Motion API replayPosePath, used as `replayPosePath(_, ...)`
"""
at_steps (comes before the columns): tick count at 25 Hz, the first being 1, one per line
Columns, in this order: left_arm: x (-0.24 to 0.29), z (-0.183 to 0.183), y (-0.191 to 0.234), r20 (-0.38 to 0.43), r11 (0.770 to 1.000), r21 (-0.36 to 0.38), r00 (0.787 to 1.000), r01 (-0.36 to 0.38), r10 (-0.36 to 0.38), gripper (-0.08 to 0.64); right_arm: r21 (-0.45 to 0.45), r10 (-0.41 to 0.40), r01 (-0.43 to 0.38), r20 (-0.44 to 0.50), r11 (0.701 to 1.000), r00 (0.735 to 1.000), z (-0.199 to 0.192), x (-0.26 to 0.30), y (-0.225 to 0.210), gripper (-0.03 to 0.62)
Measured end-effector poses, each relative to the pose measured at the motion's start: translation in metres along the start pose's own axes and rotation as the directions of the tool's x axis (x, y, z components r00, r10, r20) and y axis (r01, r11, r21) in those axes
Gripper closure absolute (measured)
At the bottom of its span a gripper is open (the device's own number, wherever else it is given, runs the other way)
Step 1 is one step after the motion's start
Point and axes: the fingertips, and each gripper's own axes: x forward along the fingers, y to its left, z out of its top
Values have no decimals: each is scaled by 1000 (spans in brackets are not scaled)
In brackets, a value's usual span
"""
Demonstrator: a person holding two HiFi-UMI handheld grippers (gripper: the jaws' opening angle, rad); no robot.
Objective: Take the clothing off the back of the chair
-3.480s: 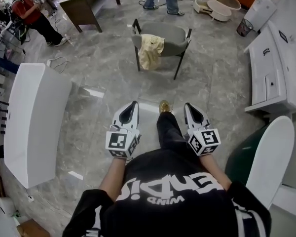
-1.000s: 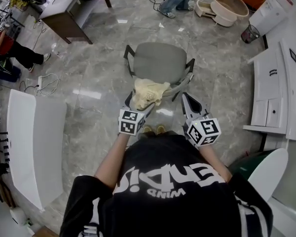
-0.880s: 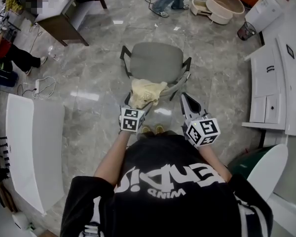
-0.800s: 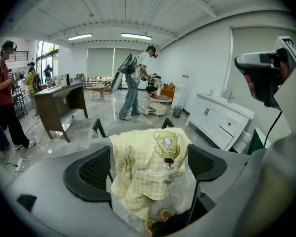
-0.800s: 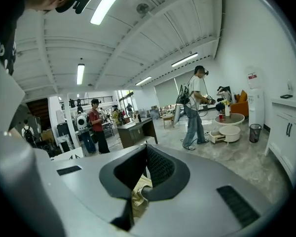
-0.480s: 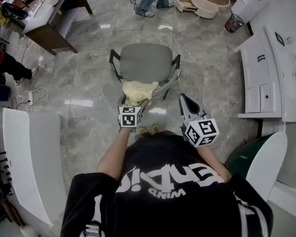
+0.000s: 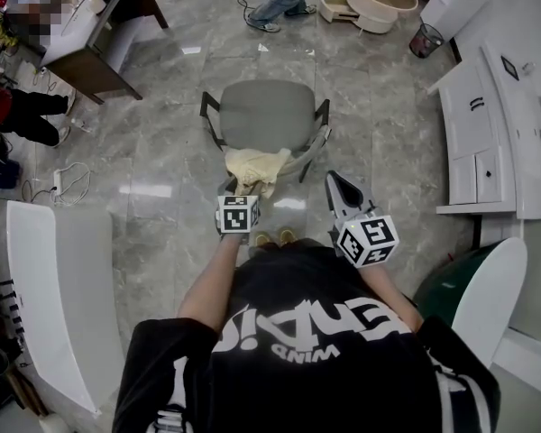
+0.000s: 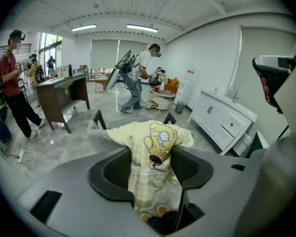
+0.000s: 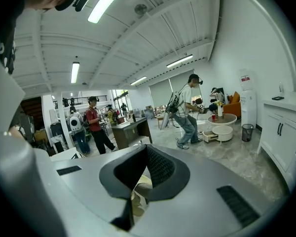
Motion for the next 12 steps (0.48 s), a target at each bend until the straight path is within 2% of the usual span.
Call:
replayPosePath(5,-10,2,2,8,1000,20,1000,-8,8,417,1,0,0,-3,1000,1000,-3,-2,3,578)
replayPosePath(12,-22,16,-2,80,1000,6,997,-5,5,430,5,-7,7,0,1000,1000,-8,-6,0,578)
